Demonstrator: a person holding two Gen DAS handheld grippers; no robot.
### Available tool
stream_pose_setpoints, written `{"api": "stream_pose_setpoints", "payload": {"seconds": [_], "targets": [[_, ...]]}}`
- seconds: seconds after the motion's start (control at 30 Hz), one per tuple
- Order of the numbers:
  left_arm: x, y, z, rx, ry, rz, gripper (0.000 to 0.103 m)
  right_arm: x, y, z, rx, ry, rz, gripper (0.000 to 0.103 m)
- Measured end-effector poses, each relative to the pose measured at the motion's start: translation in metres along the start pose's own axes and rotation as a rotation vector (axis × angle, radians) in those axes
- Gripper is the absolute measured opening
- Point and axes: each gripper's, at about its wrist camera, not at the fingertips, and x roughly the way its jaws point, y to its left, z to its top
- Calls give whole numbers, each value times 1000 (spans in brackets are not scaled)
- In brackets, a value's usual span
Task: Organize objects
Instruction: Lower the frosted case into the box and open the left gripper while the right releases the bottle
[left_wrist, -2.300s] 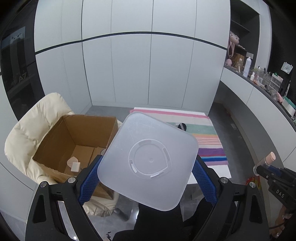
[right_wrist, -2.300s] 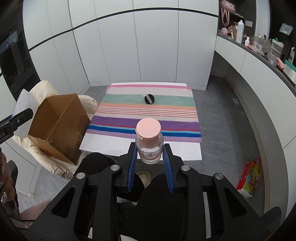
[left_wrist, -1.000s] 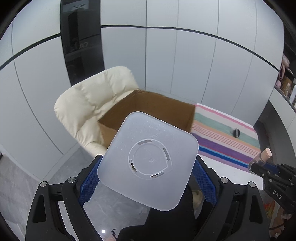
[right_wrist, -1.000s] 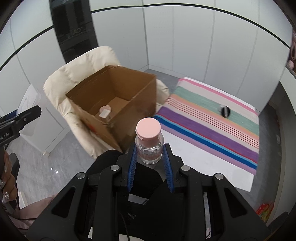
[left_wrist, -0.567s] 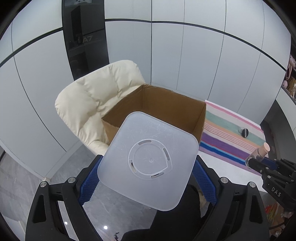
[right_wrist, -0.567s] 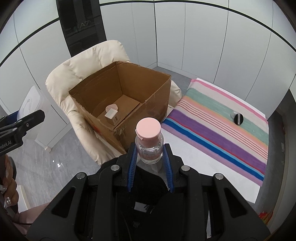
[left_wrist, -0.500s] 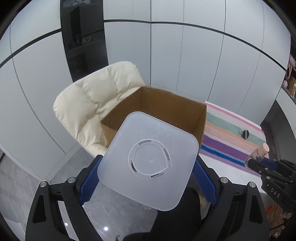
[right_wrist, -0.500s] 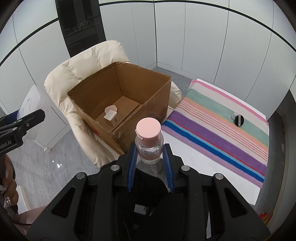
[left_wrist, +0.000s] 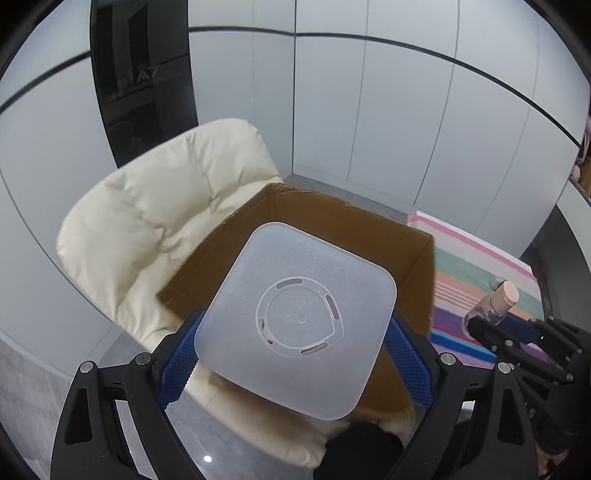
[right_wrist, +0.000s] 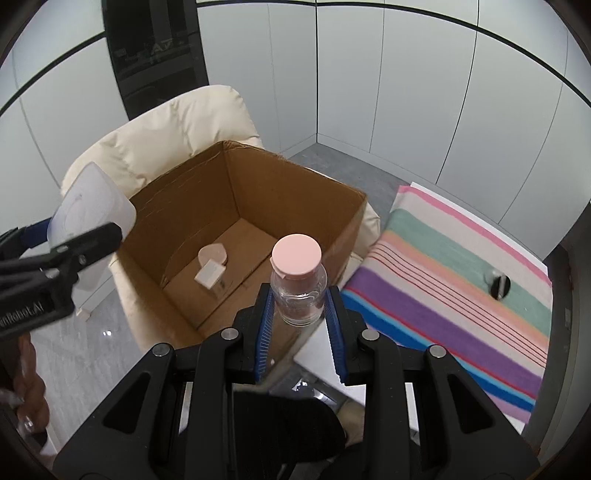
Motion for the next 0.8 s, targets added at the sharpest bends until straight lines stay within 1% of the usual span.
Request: {"api": "stream_pose_setpoints", "payload": {"seconds": [0.07,0.13,0.2,0.33,0.43,0.6,0.63,0.67,0.7,0.73,0.8], "targets": [[17,1,9,-2,-3,13,93,17,3,10,-3,8,4,29],[37,-1,18,7,0,52,93,32,6,19,-8,13,0,29],[58,2,25,2,19,68,93,51,9,29,-16,25,-21,29],[90,10,35,-36,67,67,93,86,19,48,-4,57,-12,29],[99,15,36,-46,75,63,93,102,32,55,-24,70,-13,29],[99,12,33,-50,89,19,95,103,43,53,-52,60,-7,30],[101,11,33,-53,109,-2,94,102,43,53,-55,51,-9,39],[104,10,33,-62,146,-32,95,101,44,53,-59,37,-24,55],[105,11,32,-74,162,-52,98,100,43,53,-64,37,-50,81],[105,12,32,-80,174,-61,99,100,43,53,-72,36,-78,97],[104,12,32,-81,169,-46,101,98,42,53,-86,7,-94,97]]}}
